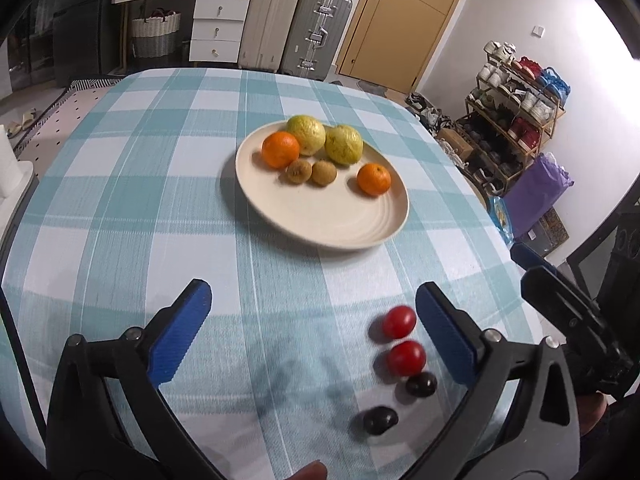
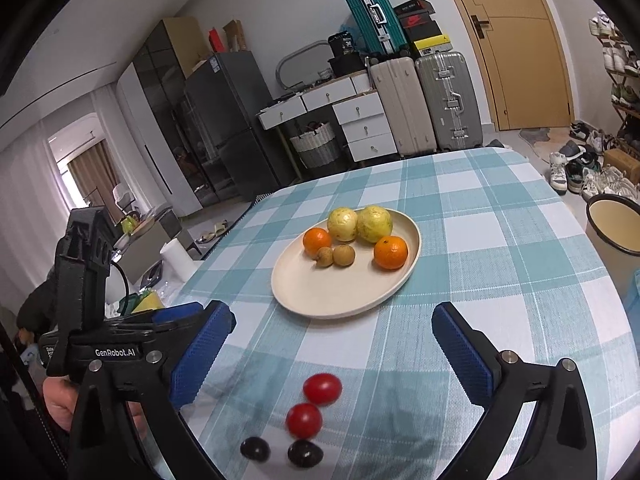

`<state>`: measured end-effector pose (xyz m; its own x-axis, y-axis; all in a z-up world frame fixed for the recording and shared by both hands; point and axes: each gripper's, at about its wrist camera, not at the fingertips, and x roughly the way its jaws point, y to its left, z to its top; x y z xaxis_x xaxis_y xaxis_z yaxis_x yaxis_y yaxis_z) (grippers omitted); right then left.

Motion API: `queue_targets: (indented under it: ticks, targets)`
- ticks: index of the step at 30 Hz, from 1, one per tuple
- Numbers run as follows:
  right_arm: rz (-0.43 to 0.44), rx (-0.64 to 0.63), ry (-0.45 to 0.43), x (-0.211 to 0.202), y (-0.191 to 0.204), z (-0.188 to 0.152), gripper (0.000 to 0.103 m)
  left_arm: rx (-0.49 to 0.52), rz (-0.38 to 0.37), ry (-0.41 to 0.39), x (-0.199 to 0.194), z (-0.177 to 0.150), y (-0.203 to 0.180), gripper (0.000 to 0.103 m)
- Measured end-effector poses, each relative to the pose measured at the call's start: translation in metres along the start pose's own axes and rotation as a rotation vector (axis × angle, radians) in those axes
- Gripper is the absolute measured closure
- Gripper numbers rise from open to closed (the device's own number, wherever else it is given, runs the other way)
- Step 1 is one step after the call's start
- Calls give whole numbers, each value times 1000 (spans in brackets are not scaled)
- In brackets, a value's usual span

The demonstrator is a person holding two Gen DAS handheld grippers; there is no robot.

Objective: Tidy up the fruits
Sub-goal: 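Move both grippers back toward the dark purple fruits, then close the left gripper on a dark purple fruit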

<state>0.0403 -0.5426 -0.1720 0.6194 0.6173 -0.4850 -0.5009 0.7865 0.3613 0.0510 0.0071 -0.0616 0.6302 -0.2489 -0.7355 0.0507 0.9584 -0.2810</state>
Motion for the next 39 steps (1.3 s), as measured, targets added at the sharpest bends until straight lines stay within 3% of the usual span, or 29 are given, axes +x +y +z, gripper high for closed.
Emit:
queue_targets:
  ticks: [9,16,29,33,36,39]
  targets:
    - [-19,-45,16,-13,9,-24,0,22,-17,46,0,-28,1,1]
    - [-35,-29,56,-17,4,-34,0,34,-82,87,2,-45,-2,1]
    - [-41,-32,75,-21,1,-44,0,165,-108,169,14,-72,-31,2]
    - [-43,-29,74,-22,0,-44,0,212,-117,216,19,-81,-41,25]
    - [-43,-30,74,-22,0,-44,0,236,-114,227,20,-85,-46,30]
    - [-42,-27,72,-22,-1,-44,0,238,-127,231,21,-86,-47,40]
